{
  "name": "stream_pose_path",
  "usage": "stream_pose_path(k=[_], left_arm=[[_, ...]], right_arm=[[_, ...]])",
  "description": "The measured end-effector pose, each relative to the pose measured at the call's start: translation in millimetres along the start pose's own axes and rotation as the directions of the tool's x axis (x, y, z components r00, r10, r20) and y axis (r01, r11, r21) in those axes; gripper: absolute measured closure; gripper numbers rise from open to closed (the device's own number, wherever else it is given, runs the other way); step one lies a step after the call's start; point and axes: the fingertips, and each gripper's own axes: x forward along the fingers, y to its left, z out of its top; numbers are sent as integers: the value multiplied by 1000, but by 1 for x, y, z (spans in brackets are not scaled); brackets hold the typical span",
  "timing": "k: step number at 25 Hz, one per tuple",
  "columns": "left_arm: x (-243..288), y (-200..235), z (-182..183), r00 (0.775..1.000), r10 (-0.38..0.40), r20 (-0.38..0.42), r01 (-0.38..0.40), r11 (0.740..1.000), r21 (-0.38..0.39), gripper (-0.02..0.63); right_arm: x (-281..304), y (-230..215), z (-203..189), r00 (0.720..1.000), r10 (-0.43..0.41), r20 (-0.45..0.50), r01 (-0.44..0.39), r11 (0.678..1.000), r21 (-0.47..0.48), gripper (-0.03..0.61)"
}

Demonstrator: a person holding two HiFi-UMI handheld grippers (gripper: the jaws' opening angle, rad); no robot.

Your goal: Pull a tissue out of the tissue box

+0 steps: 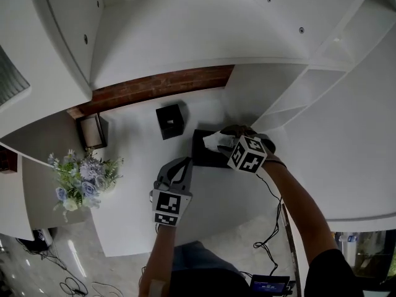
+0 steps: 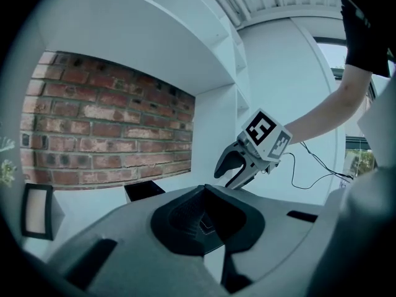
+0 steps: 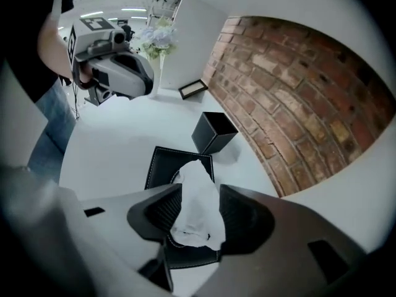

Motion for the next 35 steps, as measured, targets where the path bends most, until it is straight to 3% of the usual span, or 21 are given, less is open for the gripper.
stream_pose_path(k=[7, 13, 21, 27, 35], left_arm=[[-7, 5, -5, 1000, 18, -14, -18, 1000, -1, 604], [-13, 9, -8, 999, 34, -19, -34, 999, -5, 604], [-14, 7, -11, 999, 26, -27, -26, 1000, -7, 604], [-12, 6, -11, 999, 19, -27, -19, 1000, -8, 604], [-10, -2, -10, 1000, 1, -24, -1, 1000, -3, 604]], right_arm=[[31, 6, -12, 994, 71, -81, -72, 997, -1, 393], [42, 15, -24, 987, 80, -139, -85, 996, -29, 411], [44, 11, -24, 988, 9, -154, -23, 996, -92, 568], [38, 16, -22, 991, -6, -136, -7, 995, -100, 577], [18, -6, -18, 988, -118, -100, 111, 992, -66, 578]])
